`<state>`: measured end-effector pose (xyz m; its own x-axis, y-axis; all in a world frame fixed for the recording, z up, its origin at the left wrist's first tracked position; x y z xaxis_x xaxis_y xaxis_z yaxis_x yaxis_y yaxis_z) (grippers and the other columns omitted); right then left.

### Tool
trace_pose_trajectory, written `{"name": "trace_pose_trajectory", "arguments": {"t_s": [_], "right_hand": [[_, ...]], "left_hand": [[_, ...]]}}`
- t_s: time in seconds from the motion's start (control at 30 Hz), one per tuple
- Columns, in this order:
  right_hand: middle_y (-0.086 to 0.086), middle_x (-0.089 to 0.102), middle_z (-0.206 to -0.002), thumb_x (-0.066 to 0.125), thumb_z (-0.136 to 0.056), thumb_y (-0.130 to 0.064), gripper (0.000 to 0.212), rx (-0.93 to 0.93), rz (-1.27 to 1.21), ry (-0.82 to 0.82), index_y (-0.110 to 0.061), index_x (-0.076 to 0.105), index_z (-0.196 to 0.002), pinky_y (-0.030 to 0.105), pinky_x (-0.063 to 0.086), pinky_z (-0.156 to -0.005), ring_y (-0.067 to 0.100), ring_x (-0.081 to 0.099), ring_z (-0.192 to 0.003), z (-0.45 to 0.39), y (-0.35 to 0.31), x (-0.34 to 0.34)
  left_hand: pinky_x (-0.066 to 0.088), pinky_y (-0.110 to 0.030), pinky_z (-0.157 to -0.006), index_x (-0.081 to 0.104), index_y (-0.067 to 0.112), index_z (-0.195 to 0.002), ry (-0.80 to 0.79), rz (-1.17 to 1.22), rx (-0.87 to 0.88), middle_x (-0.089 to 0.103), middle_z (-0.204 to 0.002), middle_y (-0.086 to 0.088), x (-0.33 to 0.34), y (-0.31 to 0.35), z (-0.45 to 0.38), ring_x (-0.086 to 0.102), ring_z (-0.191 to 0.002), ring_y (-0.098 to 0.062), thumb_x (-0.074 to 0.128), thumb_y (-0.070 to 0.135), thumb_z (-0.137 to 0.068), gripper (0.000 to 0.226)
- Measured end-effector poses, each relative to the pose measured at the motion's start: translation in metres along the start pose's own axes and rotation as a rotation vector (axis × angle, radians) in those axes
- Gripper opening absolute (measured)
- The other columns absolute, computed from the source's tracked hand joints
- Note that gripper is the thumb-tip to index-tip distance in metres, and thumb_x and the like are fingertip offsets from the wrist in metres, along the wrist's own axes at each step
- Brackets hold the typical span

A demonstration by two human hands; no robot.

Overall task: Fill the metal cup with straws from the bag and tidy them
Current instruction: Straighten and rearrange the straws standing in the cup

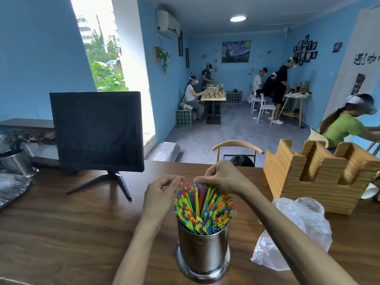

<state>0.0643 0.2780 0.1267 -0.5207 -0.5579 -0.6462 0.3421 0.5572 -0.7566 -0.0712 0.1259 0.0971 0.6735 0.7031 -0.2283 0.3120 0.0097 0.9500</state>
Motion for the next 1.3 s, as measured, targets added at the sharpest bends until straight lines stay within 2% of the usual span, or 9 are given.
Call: {"name": "trace_pose_trajectory", "arguments": {"t_s": [0.13,0.2,0.4,0.6,0.7,0.9,1.13,1.23,1.3], "right_hand": [[0.006,0.073,-0.067,0.078,-0.075,-0.059,0.044,-0.04,-0.092,0.132,-0.015,0.08,-0.07,0.033,0.05,-0.067,0.021,0.061,-0.064,0.005,-0.01,-0.019],[0.003,0.074,-0.071,0.078,-0.074,-0.059,0.039,-0.079,-0.175,0.147,-0.021,0.081,-0.073,0.03,0.048,-0.067,0.016,0.063,-0.068,0.01,-0.021,-0.031],[0.013,0.077,-0.078,0.086,-0.067,-0.033,0.018,-0.194,-0.541,0.162,-0.019,0.083,-0.077,0.022,0.057,-0.063,0.018,0.075,-0.072,0.022,-0.051,-0.051],[0.016,0.078,-0.091,0.081,-0.07,-0.013,0.014,-0.055,-0.93,0.04,-0.01,0.083,-0.083,0.019,0.059,-0.065,0.024,0.078,-0.082,0.026,-0.052,-0.038],[0.017,0.078,-0.096,0.078,-0.073,-0.011,0.016,0.025,-1.019,-0.009,-0.009,0.083,-0.088,0.019,0.059,-0.066,0.025,0.078,-0.087,0.028,-0.049,-0.032],[0.013,0.077,-0.099,0.071,-0.087,-0.016,0.013,-0.023,-0.997,0.011,-0.013,0.083,-0.091,0.022,0.06,-0.07,0.021,0.076,-0.086,0.031,-0.054,-0.032],[-0.01,0.071,-0.083,0.078,-0.086,-0.023,0.019,-0.458,-0.544,0.297,-0.038,0.077,-0.097,0.022,0.053,-0.07,0.008,0.065,-0.076,0.05,-0.094,-0.049],[-0.01,0.072,-0.082,0.075,-0.09,-0.02,0.017,-0.508,-0.395,0.353,-0.037,0.073,-0.092,0.035,0.058,-0.073,0.014,0.068,-0.077,0.051,-0.103,-0.051],[-0.008,0.072,-0.083,0.073,-0.092,-0.01,0.021,-0.535,-0.462,0.392,-0.03,0.071,-0.098,0.029,0.057,-0.072,0.013,0.071,-0.076,0.052,-0.101,-0.054]], "left_hand": [[0.047,-0.009,-0.069,0.073,0.036,-0.099,0.001,-0.003,0.026,0.073,-0.096,0.018,-0.001,0.005,0.002,0.066,-0.096,0.0,0.059,0.034,-0.102,0.014],[0.047,-0.003,-0.067,0.073,0.039,-0.101,-0.022,-0.02,0.075,0.073,-0.098,0.023,-0.001,0.013,0.003,0.064,-0.096,0.009,0.06,0.038,-0.1,0.013],[0.05,-0.008,-0.078,0.072,0.044,-0.11,-0.189,-0.064,0.243,0.07,-0.106,0.033,0.019,0.041,0.004,0.063,-0.101,0.009,0.064,0.049,-0.093,0.019],[0.05,-0.02,-0.075,0.072,0.056,-0.086,-0.234,-0.155,0.322,0.071,-0.09,0.034,0.031,0.051,0.005,0.064,-0.09,0.008,0.068,0.042,-0.094,0.016],[0.049,-0.009,-0.07,0.071,0.06,-0.079,-0.252,-0.15,0.338,0.071,-0.087,0.033,0.03,0.053,0.006,0.066,-0.088,0.008,0.068,0.041,-0.094,0.024],[0.048,-0.007,-0.074,0.074,0.045,-0.092,-0.195,-0.063,0.337,0.074,-0.089,0.025,0.028,0.055,0.01,0.067,-0.09,0.005,0.065,0.035,-0.097,0.015],[0.053,-0.016,-0.081,0.07,0.042,-0.104,-0.2,0.109,0.446,0.074,-0.092,0.013,0.018,0.098,0.008,0.071,-0.088,-0.006,0.057,0.025,-0.103,0.021],[0.053,-0.014,-0.079,0.068,0.043,-0.107,-0.269,0.08,0.473,0.072,-0.087,0.016,0.019,0.103,0.009,0.07,-0.084,-0.006,0.055,0.037,-0.099,0.016],[0.055,-0.017,-0.075,0.071,0.035,-0.106,-0.295,0.159,0.407,0.073,-0.082,0.011,0.014,0.097,0.006,0.07,-0.077,-0.006,0.059,0.036,-0.094,0.017]]}}
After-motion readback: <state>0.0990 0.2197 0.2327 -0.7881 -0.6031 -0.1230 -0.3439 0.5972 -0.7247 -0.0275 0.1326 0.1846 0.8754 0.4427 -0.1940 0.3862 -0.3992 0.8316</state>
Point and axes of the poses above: each hand's wrist, its own z-axis away from the middle knuckle, its own x-axis out of the palm, y = z × x, the point moved 6 cm from there along -z, towards the middle knuckle
